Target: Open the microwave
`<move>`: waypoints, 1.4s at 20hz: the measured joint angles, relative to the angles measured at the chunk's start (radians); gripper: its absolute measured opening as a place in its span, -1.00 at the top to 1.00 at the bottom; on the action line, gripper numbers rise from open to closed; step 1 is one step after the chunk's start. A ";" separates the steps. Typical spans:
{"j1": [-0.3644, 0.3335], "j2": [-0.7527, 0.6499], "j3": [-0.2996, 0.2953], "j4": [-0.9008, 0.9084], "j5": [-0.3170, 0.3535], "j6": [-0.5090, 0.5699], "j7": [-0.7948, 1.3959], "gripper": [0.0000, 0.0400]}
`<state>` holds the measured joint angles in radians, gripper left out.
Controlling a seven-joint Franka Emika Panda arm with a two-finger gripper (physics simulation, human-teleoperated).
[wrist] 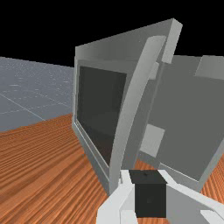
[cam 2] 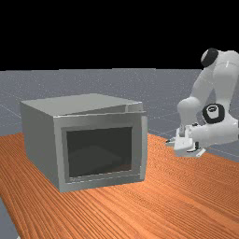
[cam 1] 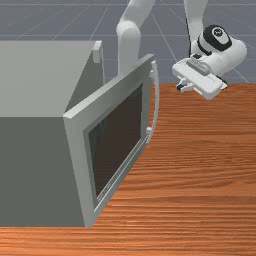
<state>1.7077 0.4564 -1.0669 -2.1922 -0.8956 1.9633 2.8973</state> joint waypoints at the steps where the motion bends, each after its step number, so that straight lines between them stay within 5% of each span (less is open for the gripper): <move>1: 0.011 -0.062 -0.002 -0.041 -0.047 0.047 0.000 1.00; 4: 0.013 -0.047 0.010 -0.033 0.016 0.030 0.000 1.00; 8: -0.019 -0.145 0.028 -0.087 0.022 0.110 -0.168 1.00; 9: -0.065 -0.147 0.052 -0.080 0.098 0.132 -0.292 1.00; 14: -0.170 -0.190 0.075 -0.098 0.187 0.225 -0.515 1.00; 18: -0.202 -0.224 0.067 -0.144 0.148 0.340 -0.552 1.00; 22: -0.246 -0.164 0.063 -0.117 0.158 0.312 -0.516 1.00; 24: -0.206 -0.209 0.007 -0.144 0.044 0.334 -0.413 1.00; 26: -0.223 -0.242 0.019 -0.155 0.051 0.335 -0.549 1.00; 28: -0.197 -0.293 0.002 -0.189 -0.015 0.334 -0.514 1.00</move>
<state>1.5109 0.1636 -1.0650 -2.3809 -0.9107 2.2978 2.3837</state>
